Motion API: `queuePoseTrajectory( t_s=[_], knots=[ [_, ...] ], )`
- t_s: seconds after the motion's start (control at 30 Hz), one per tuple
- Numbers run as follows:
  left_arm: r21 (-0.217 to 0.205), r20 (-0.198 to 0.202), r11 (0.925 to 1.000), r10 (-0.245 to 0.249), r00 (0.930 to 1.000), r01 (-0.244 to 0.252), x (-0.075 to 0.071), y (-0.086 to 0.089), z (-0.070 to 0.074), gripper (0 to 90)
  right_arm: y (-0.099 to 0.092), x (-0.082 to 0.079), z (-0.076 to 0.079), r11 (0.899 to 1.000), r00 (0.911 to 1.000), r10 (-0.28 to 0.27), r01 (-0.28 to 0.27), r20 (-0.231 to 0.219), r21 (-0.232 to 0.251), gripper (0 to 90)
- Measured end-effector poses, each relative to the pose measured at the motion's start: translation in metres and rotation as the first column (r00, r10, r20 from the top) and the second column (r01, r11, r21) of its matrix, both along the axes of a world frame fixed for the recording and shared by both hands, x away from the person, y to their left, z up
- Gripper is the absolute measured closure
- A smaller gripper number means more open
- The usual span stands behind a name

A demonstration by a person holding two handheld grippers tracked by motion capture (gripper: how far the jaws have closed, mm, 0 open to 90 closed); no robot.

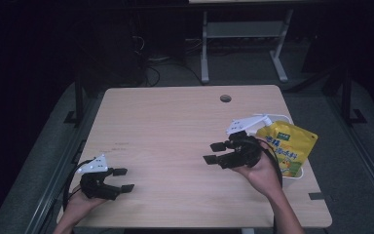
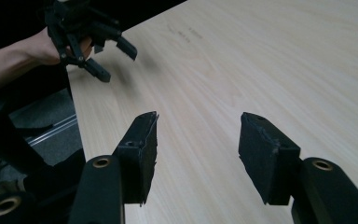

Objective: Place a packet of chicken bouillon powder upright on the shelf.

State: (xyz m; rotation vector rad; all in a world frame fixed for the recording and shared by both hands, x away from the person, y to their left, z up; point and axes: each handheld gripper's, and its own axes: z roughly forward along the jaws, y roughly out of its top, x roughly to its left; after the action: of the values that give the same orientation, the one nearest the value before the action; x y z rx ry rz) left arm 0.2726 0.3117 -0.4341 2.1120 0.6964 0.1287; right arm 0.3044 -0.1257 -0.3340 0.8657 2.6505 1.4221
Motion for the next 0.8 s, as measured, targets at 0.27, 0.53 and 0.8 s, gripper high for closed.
queuePoseTrajectory(
  t_s=[0.27,0.53,0.8],
  knots=[
    [0.007,0.0,1.0,-0.002,1.0,0.002,0.0,0.001,0.0,28.2,0.03,0.0,-0.023,0.998,0.9971,0.06,-0.061,-0.047,-0.019,44.2],
    [0.005,-0.003,1.0,0.0,1.0,0.0,0.0,0.0,-0.001,27.7,0.047,0.0,-0.045,0.995,0.9913,0.095,-0.098,-0.092,-0.03,43.4],
    [0.011,-0.009,0.9999,-0.002,1.0,0.002,0.001,0.0,-0.002,26.6,0.052,-0.005,-0.061,0.993,0.9875,0.107,-0.112,-0.115,-0.031,42.4]
  ],
)
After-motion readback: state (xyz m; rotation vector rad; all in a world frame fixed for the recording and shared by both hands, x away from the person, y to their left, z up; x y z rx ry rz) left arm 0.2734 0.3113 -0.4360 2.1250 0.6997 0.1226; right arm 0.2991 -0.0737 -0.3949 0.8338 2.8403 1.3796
